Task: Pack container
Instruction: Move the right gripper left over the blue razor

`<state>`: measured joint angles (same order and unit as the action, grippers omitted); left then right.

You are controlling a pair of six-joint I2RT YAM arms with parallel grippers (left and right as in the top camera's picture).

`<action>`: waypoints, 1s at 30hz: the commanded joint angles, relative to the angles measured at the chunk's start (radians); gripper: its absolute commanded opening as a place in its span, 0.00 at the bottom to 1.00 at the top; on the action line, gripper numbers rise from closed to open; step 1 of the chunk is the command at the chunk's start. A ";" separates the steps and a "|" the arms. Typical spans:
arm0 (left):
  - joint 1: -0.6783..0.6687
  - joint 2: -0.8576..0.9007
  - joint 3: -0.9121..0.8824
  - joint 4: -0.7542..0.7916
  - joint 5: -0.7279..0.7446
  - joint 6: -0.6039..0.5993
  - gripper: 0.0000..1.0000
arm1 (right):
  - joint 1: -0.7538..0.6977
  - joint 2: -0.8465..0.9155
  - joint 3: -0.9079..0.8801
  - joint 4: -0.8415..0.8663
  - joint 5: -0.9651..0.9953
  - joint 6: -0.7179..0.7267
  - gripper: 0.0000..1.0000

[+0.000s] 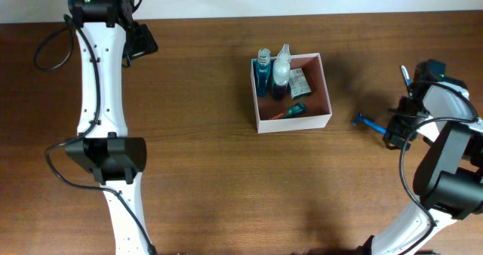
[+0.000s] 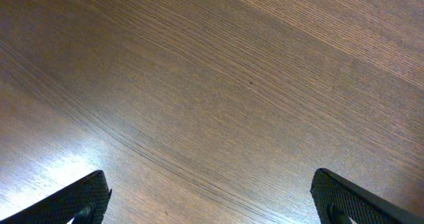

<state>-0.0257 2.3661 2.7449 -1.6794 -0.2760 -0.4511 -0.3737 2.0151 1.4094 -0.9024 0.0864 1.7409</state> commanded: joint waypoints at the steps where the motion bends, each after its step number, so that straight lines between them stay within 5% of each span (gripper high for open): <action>1: 0.003 0.005 -0.002 0.003 0.004 -0.011 1.00 | 0.047 0.008 -0.006 0.015 0.031 -0.008 0.99; 30: 0.003 0.005 -0.002 0.003 0.004 -0.011 0.99 | 0.081 0.079 -0.006 0.039 -0.083 -0.004 0.95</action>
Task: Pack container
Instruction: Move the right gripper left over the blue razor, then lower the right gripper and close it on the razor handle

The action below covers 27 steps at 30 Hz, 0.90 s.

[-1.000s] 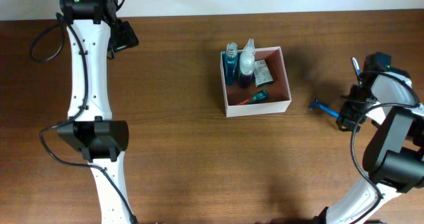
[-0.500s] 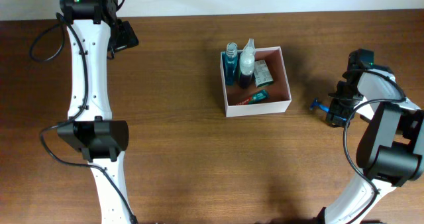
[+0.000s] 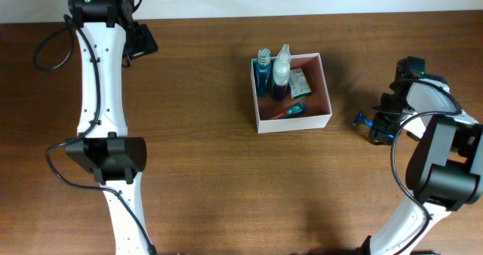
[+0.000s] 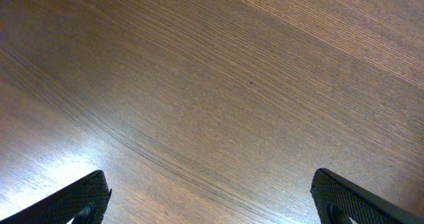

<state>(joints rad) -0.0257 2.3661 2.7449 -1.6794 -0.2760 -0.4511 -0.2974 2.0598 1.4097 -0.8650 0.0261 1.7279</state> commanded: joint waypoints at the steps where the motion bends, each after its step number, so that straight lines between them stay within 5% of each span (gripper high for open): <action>1: 0.003 0.005 -0.002 0.003 0.003 -0.011 0.99 | 0.005 0.036 -0.006 0.001 -0.024 0.009 0.93; 15: 0.003 0.005 -0.002 0.003 0.003 -0.011 0.99 | 0.005 0.042 -0.006 -0.010 -0.017 0.043 0.60; 18: 0.003 0.005 -0.002 0.003 0.003 -0.011 1.00 | 0.005 0.042 -0.006 -0.010 -0.015 0.063 0.43; 27: 0.003 0.005 -0.002 0.003 0.003 -0.011 0.99 | 0.003 0.042 -0.006 0.006 -0.015 0.073 0.37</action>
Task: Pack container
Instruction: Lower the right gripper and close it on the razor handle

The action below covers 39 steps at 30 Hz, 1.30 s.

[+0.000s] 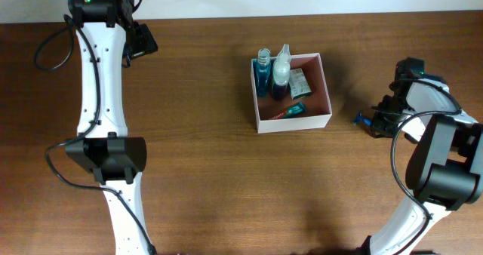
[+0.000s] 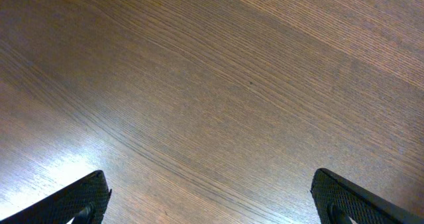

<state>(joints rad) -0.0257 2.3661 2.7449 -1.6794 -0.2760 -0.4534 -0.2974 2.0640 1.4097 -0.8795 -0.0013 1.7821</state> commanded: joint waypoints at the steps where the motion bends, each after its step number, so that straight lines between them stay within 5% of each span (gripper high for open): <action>1: 0.003 0.005 -0.002 0.003 0.003 -0.009 0.99 | 0.003 0.037 -0.006 0.022 0.013 0.019 0.33; 31: 0.003 0.005 -0.002 0.003 0.003 -0.009 0.99 | 0.001 0.037 -0.006 0.027 0.066 0.028 0.13; 39: 0.003 0.005 -0.002 0.003 0.003 -0.009 0.99 | -0.014 0.037 0.040 0.031 0.066 -0.134 0.11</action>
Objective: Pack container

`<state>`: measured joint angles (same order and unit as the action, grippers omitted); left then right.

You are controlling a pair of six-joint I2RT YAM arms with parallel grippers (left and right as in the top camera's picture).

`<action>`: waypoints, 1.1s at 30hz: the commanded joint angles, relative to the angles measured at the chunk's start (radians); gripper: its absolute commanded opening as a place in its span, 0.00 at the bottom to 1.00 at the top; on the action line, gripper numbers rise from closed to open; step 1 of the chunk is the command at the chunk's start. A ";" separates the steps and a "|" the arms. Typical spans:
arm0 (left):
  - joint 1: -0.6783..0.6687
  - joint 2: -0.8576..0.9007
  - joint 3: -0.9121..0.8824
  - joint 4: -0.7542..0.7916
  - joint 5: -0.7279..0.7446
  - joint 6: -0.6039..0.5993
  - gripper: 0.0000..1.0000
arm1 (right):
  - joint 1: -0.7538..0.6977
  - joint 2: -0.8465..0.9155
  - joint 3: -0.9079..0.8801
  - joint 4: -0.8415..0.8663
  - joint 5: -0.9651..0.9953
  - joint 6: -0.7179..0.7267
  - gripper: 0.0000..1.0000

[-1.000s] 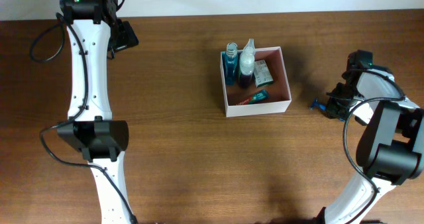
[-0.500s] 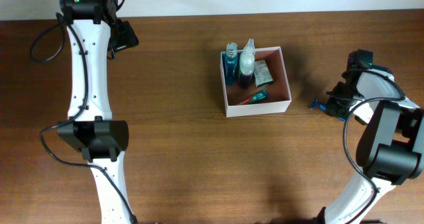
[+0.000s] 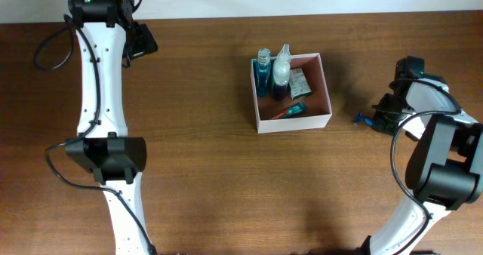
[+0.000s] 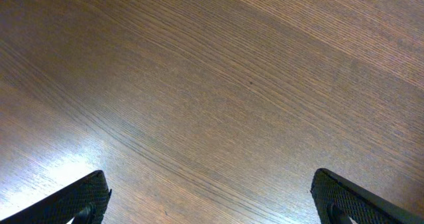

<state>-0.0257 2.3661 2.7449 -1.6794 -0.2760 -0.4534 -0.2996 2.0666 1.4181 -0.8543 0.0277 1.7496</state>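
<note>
The white box [image 3: 295, 121] with a reddish-brown inside stands at the table's middle. It holds a blue bottle [image 3: 263, 73], a clear spray bottle [image 3: 281, 69], a packet [image 3: 299, 81] and a tube [image 3: 291, 111]. To its right a blue razor [image 3: 361, 120] lies on the wood. My right gripper [image 3: 379, 117] is down over the razor's handle, so only the left end shows; its jaws are hidden. Far away at the back left, my left gripper [image 3: 141, 42] [image 4: 209, 199] is open over bare wood, fingers [image 4: 85, 196] wide apart.
The wooden table [image 3: 219, 187] runs to a pale wall along the back edge. My left arm's white links [image 3: 102, 96] stretch down the left side, and the right arm's base [image 3: 445, 187] stands at the right front.
My right gripper has shifted slightly up and to the right over the razor's handle. The razor's left end stays in about the same spot. The left arm is unmoved.
At first the razor lay fully in view, with my right gripper just right of it. Then the gripper was down over its handle. It has stayed there since with small shifts. The left gripper has hung open over bare wood throughout.
</note>
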 commanded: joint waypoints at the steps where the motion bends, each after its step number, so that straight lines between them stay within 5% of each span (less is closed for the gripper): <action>1: 0.003 0.005 -0.002 0.003 0.003 -0.009 0.99 | -0.016 0.034 0.042 0.006 0.037 -0.127 0.11; 10: 0.003 0.005 -0.002 0.003 0.003 -0.009 0.99 | -0.028 0.032 0.224 -0.027 0.004 -0.455 0.09; 21: 0.003 0.005 -0.002 0.003 0.003 -0.009 0.99 | -0.021 0.027 0.644 -0.294 -0.175 -0.815 0.09; 30: 0.003 0.005 -0.002 0.003 0.003 -0.009 0.99 | 0.076 0.025 0.740 -0.383 -0.269 -0.976 0.10; 33: 0.003 0.005 -0.002 0.003 0.003 -0.009 0.99 | 0.094 0.025 0.740 -0.386 -0.170 -0.975 0.22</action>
<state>-0.0257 2.3661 2.7449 -1.6791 -0.2760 -0.4538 -0.2256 2.0983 2.1387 -1.2358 -0.2024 0.8276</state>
